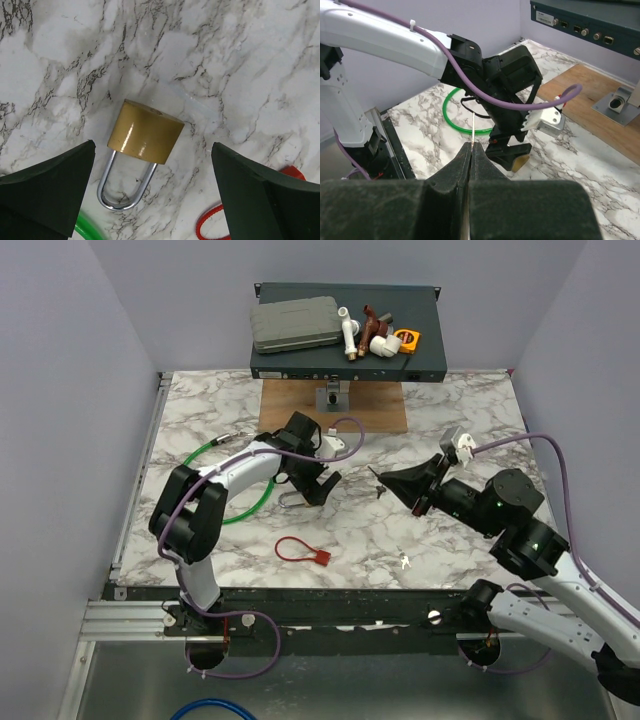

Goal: Unlock with the key
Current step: Move the lock to the center of the board.

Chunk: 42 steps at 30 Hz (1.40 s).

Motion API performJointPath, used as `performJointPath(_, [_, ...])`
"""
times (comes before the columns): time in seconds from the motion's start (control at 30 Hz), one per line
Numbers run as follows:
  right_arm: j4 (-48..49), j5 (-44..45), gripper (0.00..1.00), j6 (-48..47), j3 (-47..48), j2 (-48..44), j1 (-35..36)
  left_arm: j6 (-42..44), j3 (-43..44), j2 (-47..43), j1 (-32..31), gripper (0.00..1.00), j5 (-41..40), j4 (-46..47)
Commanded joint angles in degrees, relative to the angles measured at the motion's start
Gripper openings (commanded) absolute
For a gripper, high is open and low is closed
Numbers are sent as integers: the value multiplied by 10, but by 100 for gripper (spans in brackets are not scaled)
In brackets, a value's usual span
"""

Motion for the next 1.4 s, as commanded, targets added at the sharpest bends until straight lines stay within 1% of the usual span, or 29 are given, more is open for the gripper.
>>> performJointPath(0.0, [-15,10,1,1,30,16,-3,-49,32,39,-10,94,-68,-23])
performJointPath(0.03, [-18,9,1,0,35,20,-3,-58,32,40,-10,90,-68,-28])
performJointPath(0.13, [-22,6,1,0,43,26,-3,-94,12,20,-10,87,-60,-25])
performJointPath(0.23, [-22,5,1,2,42,27,-3,-119,-33,-31,-10,84,-60,19])
performJointPath(0.33, [-22,-1,1,3,39,31,-3,-133,-57,-57,-14,81,-63,45])
performJointPath(0.53, [-17,-6,1,7,39,31,-3,-149,-71,-51,-26,73,-64,39])
performJointPath(0.67, [-18,-4,1,10,40,27,-3,-162,-45,-17,-26,67,-58,14])
performJointPath(0.9, [-26,2,1,12,43,15,-3,-198,-29,10,-24,65,-51,8])
performJointPath(1.17, [-31,5,1,10,42,11,-3,-204,-36,17,-21,63,-54,17])
performJointPath(1.27, [-31,7,1,9,42,11,-3,-203,-40,9,-20,62,-59,18])
performJointPath(1.37, [-31,6,1,9,39,12,-3,-204,-63,-16,-19,61,-59,29])
